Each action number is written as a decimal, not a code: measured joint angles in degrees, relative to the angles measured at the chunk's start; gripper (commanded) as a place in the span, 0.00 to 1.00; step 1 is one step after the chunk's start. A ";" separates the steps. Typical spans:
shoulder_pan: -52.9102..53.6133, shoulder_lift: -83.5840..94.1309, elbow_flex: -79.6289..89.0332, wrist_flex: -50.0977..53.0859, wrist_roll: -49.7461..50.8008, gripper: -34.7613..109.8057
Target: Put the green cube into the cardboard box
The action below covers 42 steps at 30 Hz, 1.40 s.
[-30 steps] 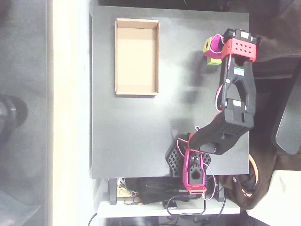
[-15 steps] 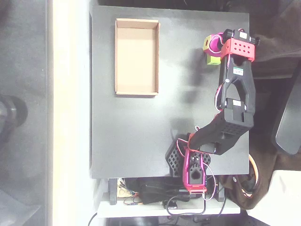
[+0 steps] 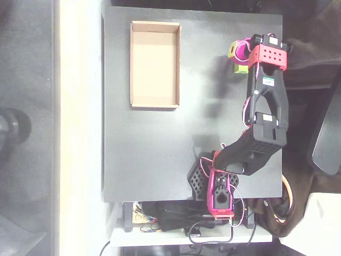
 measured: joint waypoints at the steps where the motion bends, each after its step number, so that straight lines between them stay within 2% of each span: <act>1: -0.09 0.00 0.00 0.00 0.00 0.48; 6: -0.18 0.00 0.00 0.00 0.00 0.38; 10: -0.09 0.53 0.09 0.00 -0.35 0.33; 31: 0.00 1.41 0.26 0.00 -0.35 0.33; 42: -0.09 10.63 0.35 0.35 -0.35 0.33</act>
